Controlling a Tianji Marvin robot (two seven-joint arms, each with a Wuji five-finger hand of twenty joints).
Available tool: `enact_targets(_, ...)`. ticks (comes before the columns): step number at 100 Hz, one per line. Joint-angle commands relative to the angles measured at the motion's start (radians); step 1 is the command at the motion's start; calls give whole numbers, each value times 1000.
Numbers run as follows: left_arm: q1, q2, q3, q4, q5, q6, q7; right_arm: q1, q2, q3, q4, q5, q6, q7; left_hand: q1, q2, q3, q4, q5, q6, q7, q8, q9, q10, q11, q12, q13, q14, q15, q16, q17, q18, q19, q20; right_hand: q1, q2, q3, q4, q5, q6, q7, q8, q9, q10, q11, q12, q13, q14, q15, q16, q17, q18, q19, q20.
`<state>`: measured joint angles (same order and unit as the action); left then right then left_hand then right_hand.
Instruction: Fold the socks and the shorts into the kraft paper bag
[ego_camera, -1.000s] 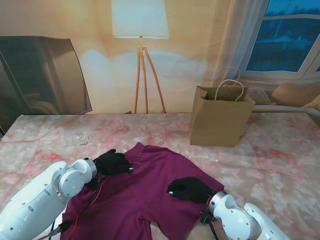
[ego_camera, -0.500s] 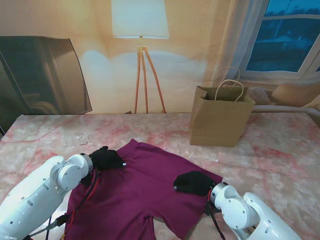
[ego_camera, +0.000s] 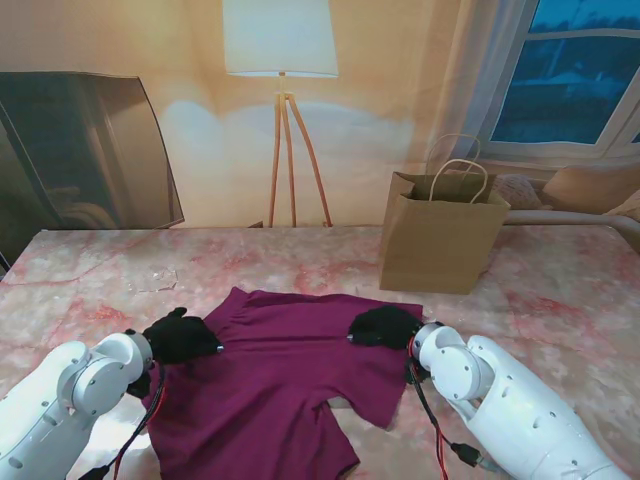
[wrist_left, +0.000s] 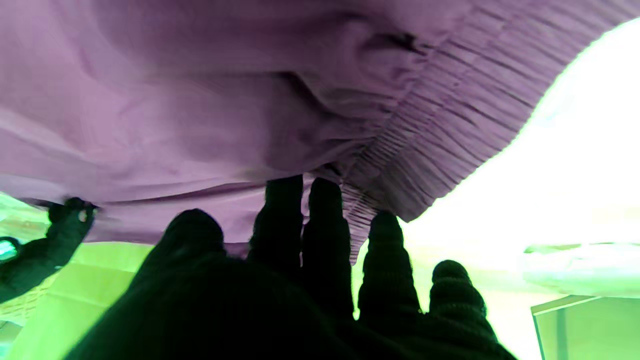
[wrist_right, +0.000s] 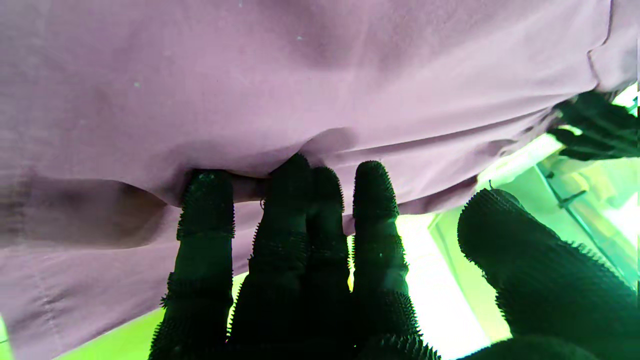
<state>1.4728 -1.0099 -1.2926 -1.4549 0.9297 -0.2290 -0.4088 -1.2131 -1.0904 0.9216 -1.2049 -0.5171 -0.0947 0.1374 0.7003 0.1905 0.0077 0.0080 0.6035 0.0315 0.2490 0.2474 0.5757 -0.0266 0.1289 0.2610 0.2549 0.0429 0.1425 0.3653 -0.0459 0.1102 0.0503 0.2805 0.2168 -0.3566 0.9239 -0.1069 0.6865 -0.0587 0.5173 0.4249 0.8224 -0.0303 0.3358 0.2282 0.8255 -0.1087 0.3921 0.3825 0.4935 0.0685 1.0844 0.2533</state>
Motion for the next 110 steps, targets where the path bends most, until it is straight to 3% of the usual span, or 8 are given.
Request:
enact_targets(1,52,21,-17,-9,-1,3,-13,7,-7,-16,50,-4,-1,1,-8,70,-22,-32,95,58,46,30,81,101,37,28,23,23,27,19,-8,7,7,19,-32,19,-18,46,-40,-7,-16,10,-51,104,-21,-17,-102,232,-141,-68,-42,52,-118,-65)
enact_targets(31,244,15,-166,-167,51,-45,-9,105,-36,-121,127,44,-62,-34,-34,72,-18,-20,212,35,147,55,238,131,66,78,150,94,121,107,-45,57,118,269,-50,42,-55,47,-125,-49,-31,8,-149,59,-51,-27,-201,184,-181,-93,-120,15,-179,-73)
enact_targets(49,261,-2,-191,-177,111,-56,150,83,-54,-87,111,50,-103,-123,17,-49,9,-11,174,-15,179,76,224,112,81,96,184,85,135,110,3,108,171,313,-40,36,-50,51,-140,-56,-21,9,-142,40,-32,-19,-187,180,-167,-92,-109,10,-175,-59)
enact_targets(54,257,-8,-190,-182,116,-38,192,63,-56,-59,88,38,-111,-154,-41,-119,125,7,163,-29,195,75,221,104,79,105,193,84,139,115,8,123,216,298,-41,33,-41,51,-136,-58,-11,8,-133,35,-13,-10,-174,185,-154,-84,-103,10,-164,-46)
enact_targets(73,208,-34,-152,-197,59,67,305,0,-55,42,-3,-20,-107,-232,-161,-321,473,-23,142,-53,298,147,217,90,114,139,236,86,175,138,33,158,363,274,-23,19,-17,49,-107,-68,16,6,-90,20,66,24,-121,197,-109,-17,-85,39,-95,50)
enact_targets(86,122,-46,-84,-154,26,118,367,-7,-48,79,-23,-71,-68,-245,-141,-454,656,-62,-33,-56,307,221,117,83,126,188,263,79,217,175,90,154,525,281,26,7,33,53,-115,-67,17,8,-103,13,75,28,-125,184,-121,-6,-95,55,-100,78)
enact_targets(97,35,-49,-12,-95,1,145,369,5,-43,87,-10,-109,-36,-252,-125,-499,740,-61,-209,9,129,103,-53,62,56,115,225,54,183,145,99,133,606,242,90,-24,112,52,-134,-63,21,11,-141,6,75,28,-146,158,-149,-17,-94,56,-109,100)
enact_targets(110,-75,-51,88,-9,-32,178,363,35,-35,75,25,-152,-12,-249,-109,-564,793,-80,-278,30,32,6,-159,43,24,33,177,46,133,96,78,121,598,207,114,-59,136,38,-168,-56,17,8,-183,2,63,24,-147,147,-154,-24,-65,48,-80,130)
